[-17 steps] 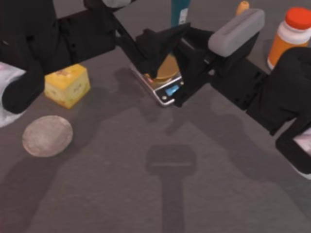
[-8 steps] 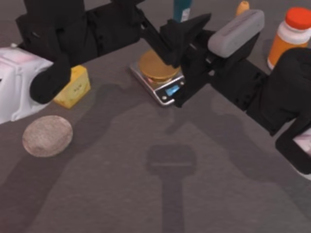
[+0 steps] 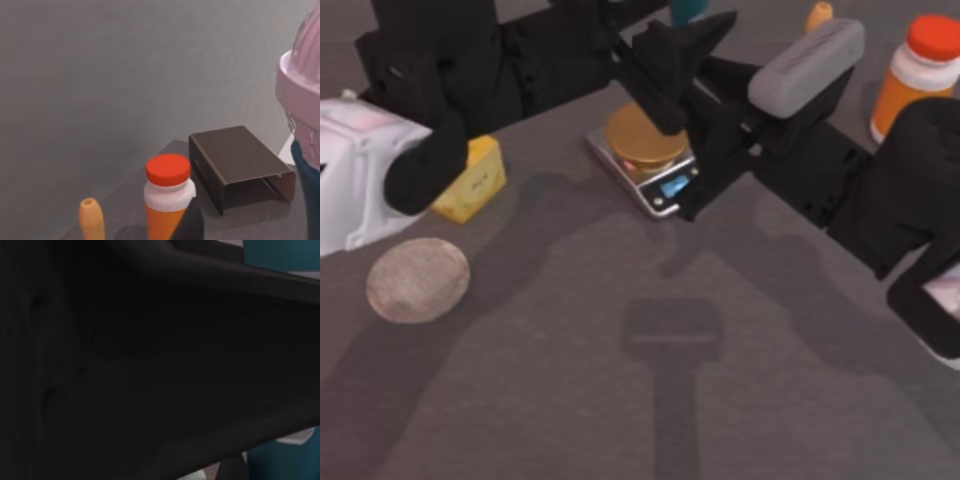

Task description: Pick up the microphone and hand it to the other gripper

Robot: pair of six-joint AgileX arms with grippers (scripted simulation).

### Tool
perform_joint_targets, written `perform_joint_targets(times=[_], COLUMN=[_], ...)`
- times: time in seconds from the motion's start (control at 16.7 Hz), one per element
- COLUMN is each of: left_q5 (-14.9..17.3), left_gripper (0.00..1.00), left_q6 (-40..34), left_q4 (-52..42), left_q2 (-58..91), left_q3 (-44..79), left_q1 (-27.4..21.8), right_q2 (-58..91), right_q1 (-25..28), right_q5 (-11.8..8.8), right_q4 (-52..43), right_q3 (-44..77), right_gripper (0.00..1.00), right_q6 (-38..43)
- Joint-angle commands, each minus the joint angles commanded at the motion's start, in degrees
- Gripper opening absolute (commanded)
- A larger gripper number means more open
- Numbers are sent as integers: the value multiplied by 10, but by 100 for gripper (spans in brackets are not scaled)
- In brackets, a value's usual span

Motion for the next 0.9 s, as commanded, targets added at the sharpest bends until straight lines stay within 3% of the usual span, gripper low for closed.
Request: perform_joint_targets(times=[0.24,0.78,0.9], left_q5=[0,0,0], left_gripper=[2,0,0], left_q6=[0,0,0], left_q4=[0,0,0], left_q2=[0,0,0], left_q3=[0,0,0], left_q1=[0,0,0], right_q2=[0,0,0], right_q1=[0,0,0], right_q5=[0,0,0], right_q4=[0,0,0], right_q3=[0,0,0], right_gripper=[0,0,15], right_q6=[0,0,0])
